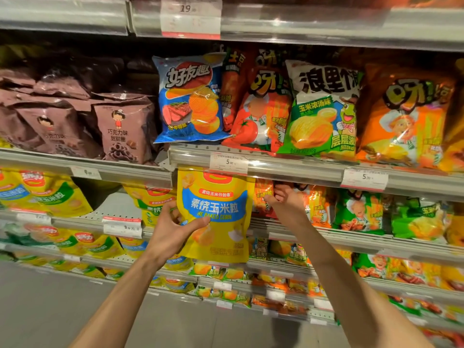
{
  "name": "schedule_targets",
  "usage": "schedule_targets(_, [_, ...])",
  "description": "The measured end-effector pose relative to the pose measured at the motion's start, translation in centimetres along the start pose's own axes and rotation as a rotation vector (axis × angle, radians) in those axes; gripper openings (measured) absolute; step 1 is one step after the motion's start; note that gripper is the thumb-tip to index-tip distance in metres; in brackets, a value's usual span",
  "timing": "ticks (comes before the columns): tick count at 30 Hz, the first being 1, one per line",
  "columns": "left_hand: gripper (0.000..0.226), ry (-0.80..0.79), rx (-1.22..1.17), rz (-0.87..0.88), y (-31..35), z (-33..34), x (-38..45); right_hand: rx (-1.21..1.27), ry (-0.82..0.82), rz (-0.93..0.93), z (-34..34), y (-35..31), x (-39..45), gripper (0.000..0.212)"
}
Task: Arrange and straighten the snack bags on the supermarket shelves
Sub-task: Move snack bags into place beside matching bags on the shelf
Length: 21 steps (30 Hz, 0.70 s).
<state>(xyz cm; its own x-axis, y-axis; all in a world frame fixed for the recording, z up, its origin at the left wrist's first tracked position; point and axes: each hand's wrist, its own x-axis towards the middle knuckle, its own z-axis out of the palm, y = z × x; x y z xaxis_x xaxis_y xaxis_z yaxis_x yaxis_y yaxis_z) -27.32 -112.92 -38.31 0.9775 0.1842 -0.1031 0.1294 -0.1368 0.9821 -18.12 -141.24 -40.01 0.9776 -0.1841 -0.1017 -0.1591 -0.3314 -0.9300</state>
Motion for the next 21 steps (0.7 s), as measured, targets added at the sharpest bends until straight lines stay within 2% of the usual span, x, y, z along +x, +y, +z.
schedule_targets(4, [0.071, -0.054, -0.007, -0.002, -0.2, -0.1, -0.1, 0.032, 0.036, -0.075, -0.8, -0.6, -2.3, 0.045])
schedule_targets(6, [0.081, -0.097, -0.017, 0.004, -0.4, -0.2, -0.2, 0.043, -0.090, -0.099, -0.5, -0.9, -4.1, 0.048])
schedule_targets(8, [0.105, -0.126, -0.004, -0.038, -0.8, -0.2, -0.3, 0.084, -0.281, -0.038, 0.2, -1.5, -5.9, 0.054])
schedule_targets(9, [0.109, -0.142, 0.016, -0.057, -0.9, -0.2, -0.4, 0.126, -0.347, -0.008, 0.6, -1.5, -6.5, 0.056])
schedule_targets(15, [0.089, -0.246, 0.067, -0.179, -1.5, 0.6, -0.9, 0.204, -0.364, 0.004, 1.3, 0.6, -8.0, 0.060])
schedule_targets(18, [0.065, -0.225, 0.115, -0.159, -2.1, 1.0, -0.7, 0.200, -0.350, 0.005, 1.7, 1.8, -8.7, 0.050])
schedule_targets(21, [0.048, -0.170, 0.172, -0.129, -2.8, 1.2, -1.2, 0.203, -0.325, 0.005, 2.2, 3.0, -9.4, 0.050])
